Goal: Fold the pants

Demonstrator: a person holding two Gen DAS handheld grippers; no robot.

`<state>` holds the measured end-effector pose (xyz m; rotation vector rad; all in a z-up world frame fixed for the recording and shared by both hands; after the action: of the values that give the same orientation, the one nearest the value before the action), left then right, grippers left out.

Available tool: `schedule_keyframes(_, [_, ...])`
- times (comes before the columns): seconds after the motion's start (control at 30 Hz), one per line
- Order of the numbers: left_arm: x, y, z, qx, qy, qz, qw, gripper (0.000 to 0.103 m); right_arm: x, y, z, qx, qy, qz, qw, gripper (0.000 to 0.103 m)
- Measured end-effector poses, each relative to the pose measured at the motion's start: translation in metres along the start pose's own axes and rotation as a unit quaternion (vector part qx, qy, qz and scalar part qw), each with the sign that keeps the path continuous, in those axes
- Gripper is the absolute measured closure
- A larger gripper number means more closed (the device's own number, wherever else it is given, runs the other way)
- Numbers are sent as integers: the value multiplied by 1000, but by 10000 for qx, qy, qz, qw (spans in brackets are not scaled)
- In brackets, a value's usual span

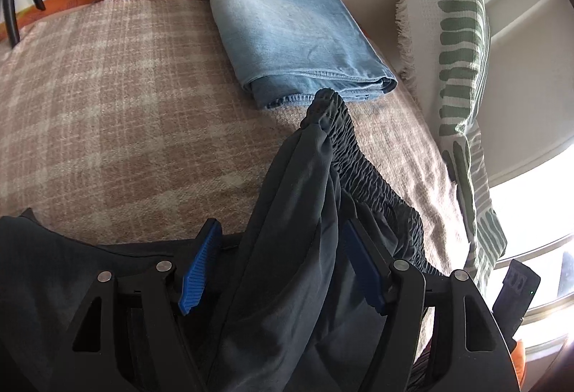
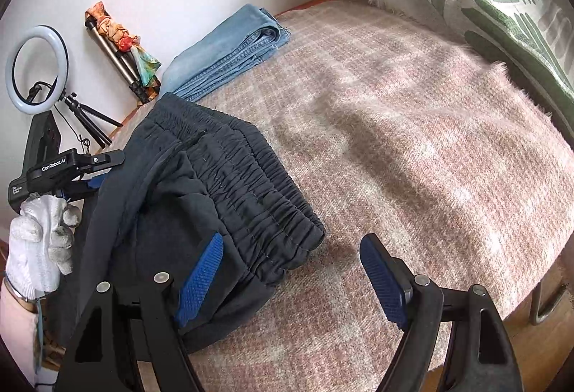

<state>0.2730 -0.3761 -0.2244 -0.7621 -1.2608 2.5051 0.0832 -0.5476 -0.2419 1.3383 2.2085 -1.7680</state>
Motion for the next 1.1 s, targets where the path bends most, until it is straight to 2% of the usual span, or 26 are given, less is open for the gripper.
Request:
schedule_keyframes(0.1, [0,9,1,1,-64,19,10000,35,-1,5,0,-47,48,-30,10000,22])
schedule_keyframes(0.13, [0,9,0,-43,-67,78,9999,40,-1,5,-1,-26,7,-23,10000,21])
schedule_keyframes(0.2, [-2,12,2,-105,-43,168,9998,75,0,5,-2,-40,-18,-21,10000,20])
schedule_keyframes(0.23, [-2,13,4,-139,14,200,9997,98,0,5,-2,-51,-11,-13,10000,21])
schedule_keyframes(0.37, [-2,8,30,-178,490,398,9978,99,0,3,1,-140,78,14,9999,22])
schedule_keyframes(0.43, [3,-1,52,-47,761,506,9958,100,-2,2,4,-204,164,31,9997,23])
schedule_keyframes(0.57, [30,-22,109,90,1724,704,9825,100,-6,-5,13,-326,388,140,9986,23])
schedule_keyframes(0.67, [64,-16,138,176,2242,471,9733,100,-11,-13,20,-603,682,253,9955,23])
schedule_keyframes(0.77, [95,3,150,301,2426,118,9696,100,-16,-21,27,-784,938,365,9918,23])
schedule_keyframes(0.83, [112,17,152,185,2630,-21,9646,100,-19,-26,31,-854,1051,441,9898,23])
schedule_keyframes(0.9, [126,27,153,223,2677,-195,9630,101,-20,-29,34,-983,1166,480,9871,23])
schedule_keyframes(1.03, [143,38,159,170,2892,-345,9565,101,-17,-25,32,-1127,1211,343,9856,22])
schedule_keyframes(1.1, [144,36,160,29,2975,-200,9545,101,-12,-19,26,-1285,1217,198,9840,22])
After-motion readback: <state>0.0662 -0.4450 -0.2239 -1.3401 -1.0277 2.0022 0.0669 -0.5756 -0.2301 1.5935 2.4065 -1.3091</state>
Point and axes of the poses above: each gripper's, at about its wrist camera, not at the fingertips, and y roughly the way its jaws point, z to its right, x to its underside, the point moved 10 cm from there along y, roughly the way its jaws point
